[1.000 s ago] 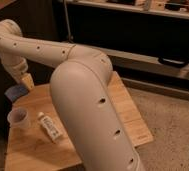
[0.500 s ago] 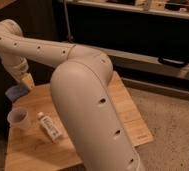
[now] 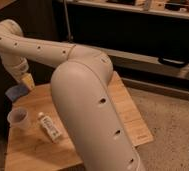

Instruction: Place the white sponge in the ceramic cup

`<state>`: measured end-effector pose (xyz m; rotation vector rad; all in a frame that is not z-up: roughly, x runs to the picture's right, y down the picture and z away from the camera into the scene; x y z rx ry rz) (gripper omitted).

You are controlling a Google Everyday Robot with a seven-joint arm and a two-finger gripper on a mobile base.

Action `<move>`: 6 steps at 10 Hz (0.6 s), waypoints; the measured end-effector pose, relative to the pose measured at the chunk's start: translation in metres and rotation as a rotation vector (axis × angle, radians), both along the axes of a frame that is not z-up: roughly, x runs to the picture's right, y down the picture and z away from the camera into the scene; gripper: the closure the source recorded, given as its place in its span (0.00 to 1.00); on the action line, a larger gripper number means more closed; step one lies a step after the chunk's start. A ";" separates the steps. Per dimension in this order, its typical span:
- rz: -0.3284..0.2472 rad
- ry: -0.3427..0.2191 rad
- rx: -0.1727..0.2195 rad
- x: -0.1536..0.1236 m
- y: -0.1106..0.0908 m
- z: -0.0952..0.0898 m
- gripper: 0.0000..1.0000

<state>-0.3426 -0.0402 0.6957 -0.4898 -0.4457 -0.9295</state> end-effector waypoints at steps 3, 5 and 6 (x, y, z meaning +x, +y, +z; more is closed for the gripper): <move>-0.045 -0.064 0.067 0.008 -0.013 -0.002 1.00; -0.068 -0.101 0.085 0.012 -0.014 -0.004 1.00; -0.076 -0.104 0.091 0.017 -0.015 0.000 1.00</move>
